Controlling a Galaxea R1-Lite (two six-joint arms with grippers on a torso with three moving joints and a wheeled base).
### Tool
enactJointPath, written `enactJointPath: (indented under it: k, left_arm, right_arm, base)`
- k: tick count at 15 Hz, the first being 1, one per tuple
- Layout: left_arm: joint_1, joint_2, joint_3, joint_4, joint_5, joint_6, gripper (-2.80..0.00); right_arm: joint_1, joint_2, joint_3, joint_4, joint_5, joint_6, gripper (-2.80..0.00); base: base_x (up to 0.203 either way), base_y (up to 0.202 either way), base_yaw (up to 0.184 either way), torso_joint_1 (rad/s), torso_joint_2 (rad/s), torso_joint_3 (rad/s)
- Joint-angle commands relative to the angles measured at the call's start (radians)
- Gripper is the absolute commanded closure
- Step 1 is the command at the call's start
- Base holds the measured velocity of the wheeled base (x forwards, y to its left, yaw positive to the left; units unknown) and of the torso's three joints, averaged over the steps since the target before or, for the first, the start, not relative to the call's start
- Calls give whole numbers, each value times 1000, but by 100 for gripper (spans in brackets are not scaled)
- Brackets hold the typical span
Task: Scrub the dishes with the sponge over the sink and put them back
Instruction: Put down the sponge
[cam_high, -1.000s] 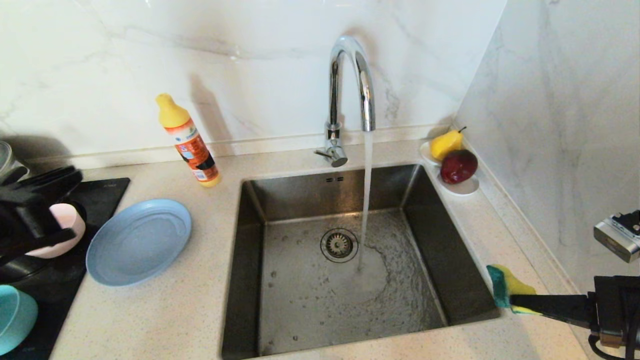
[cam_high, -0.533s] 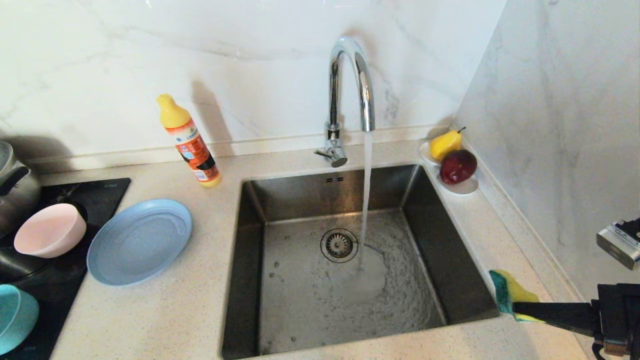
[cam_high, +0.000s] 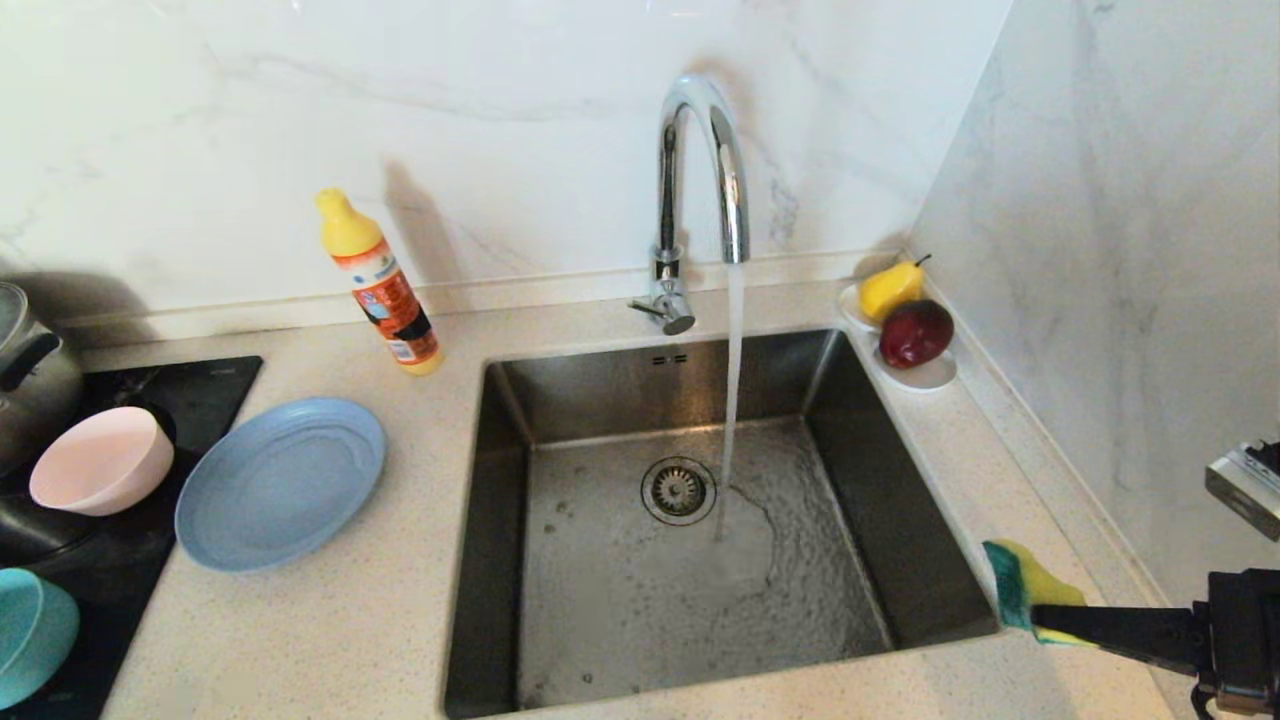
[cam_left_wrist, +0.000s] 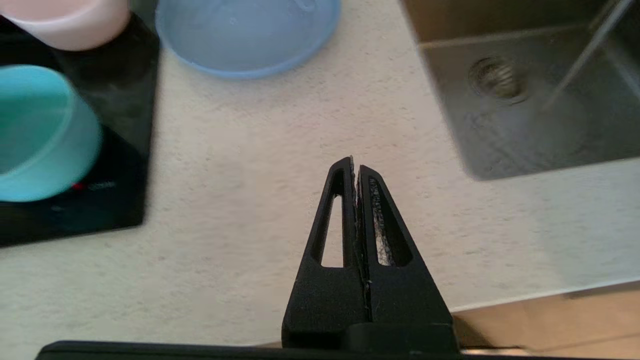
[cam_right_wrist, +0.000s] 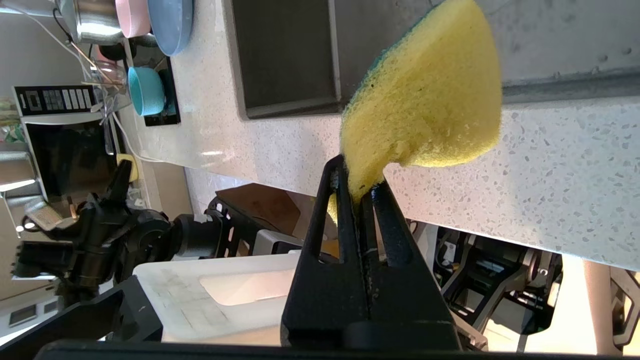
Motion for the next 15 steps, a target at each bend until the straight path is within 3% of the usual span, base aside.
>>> enactJointPath:
  k: [1, 8, 12, 15]
  left_arm:
    - [1, -9, 33, -63, -1, 25, 0]
    - [1, -9, 33, -68, -1, 23, 0]
    - [1, -8, 34, -68, -1, 24, 0]
    - [1, -7, 33, -68, -1, 24, 0]
  right_arm:
    - [0, -7, 2, 1, 1, 3, 0]
    - [-16, -16, -8, -3, -58, -32, 0]
    - [-16, -7, 21, 1, -149, -133, 0]
    - [-7, 14, 52, 1, -272, -241, 0]
  base:
    - [0, 0, 0, 0, 0, 0]
    - [0, 0, 0, 0, 0, 0]
    - [0, 0, 0, 0, 0, 0]
    - [0, 0, 0, 0, 0, 0]
